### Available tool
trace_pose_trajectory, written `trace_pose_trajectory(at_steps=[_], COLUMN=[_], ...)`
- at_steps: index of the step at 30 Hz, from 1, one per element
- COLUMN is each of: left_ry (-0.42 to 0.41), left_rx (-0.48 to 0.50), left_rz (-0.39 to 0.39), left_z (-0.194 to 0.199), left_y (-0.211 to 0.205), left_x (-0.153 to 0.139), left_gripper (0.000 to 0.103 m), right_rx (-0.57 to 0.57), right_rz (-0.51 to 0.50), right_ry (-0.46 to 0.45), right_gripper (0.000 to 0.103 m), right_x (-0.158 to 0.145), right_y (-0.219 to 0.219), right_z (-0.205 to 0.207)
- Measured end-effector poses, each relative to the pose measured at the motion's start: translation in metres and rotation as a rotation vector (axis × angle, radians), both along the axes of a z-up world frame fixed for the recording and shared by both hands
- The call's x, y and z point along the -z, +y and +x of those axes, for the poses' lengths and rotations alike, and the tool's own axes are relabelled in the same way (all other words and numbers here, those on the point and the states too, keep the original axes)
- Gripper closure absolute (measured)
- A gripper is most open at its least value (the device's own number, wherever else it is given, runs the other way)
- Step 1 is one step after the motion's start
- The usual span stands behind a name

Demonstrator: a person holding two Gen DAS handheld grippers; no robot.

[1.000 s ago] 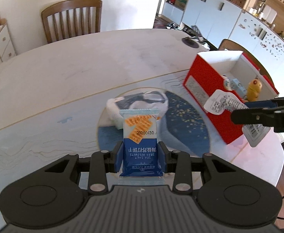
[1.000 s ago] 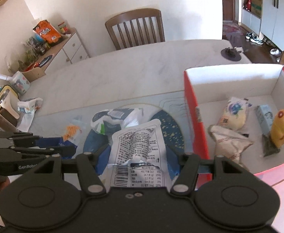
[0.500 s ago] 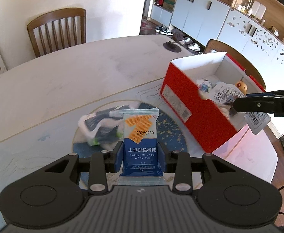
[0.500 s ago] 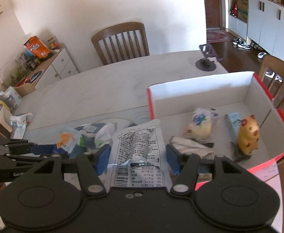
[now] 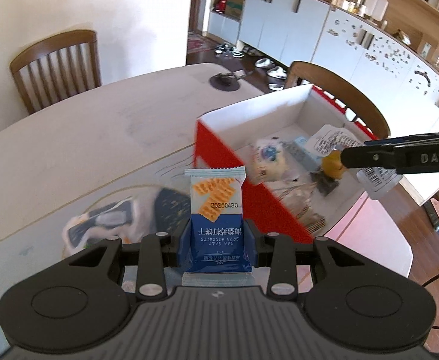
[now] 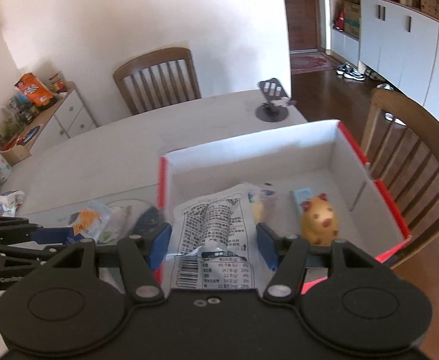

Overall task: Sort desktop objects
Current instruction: 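Carry the sachet and biscuit packet over the red shoebox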

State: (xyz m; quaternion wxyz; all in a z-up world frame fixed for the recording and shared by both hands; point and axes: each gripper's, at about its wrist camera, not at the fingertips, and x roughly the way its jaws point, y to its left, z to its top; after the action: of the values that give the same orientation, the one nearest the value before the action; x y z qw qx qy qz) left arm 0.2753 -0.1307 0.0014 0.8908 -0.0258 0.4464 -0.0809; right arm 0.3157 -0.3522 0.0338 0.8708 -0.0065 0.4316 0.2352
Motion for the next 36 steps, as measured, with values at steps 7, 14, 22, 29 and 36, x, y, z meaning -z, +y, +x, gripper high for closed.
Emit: trace_pose_trajectory(at_steps=[7, 14, 22, 29, 36], left_ry=[-0.008, -0.002, 0.031, 0.065, 0.097], left_rx=[0.056, 0.094, 0.108, 0.121, 0.121], left_rz=[0.011, 0.023, 0.02, 0.026, 0.045], left_z=[0.023, 0.045, 0.073, 0.099, 0.123], left_y=[-0.037, -0.064, -0.079, -0.086, -0.09], left_x=[-0.002, 0.001, 0.011, 0.023, 0.036], left_gripper=[0.068, 0.068, 0.068, 0.068, 0.068], right_rx=[0.034, 0.045, 0.036, 0.038, 0.038], right_rz=[-0.02, -0.028, -0.039, -0.042, -0.06], right_ry=[-0.007, -0.017, -0.014, 0.011, 0.036], right_gripper=[0.042, 0.043, 0.043, 0.043, 0.043], right_x=[0.003, 0.005, 0.012, 0.024, 0.036], right_y=[-0.029, -0.039, -0.038, -0.036, -0.03], right_z=[0.016, 0.035, 0.06, 0.083, 0.106])
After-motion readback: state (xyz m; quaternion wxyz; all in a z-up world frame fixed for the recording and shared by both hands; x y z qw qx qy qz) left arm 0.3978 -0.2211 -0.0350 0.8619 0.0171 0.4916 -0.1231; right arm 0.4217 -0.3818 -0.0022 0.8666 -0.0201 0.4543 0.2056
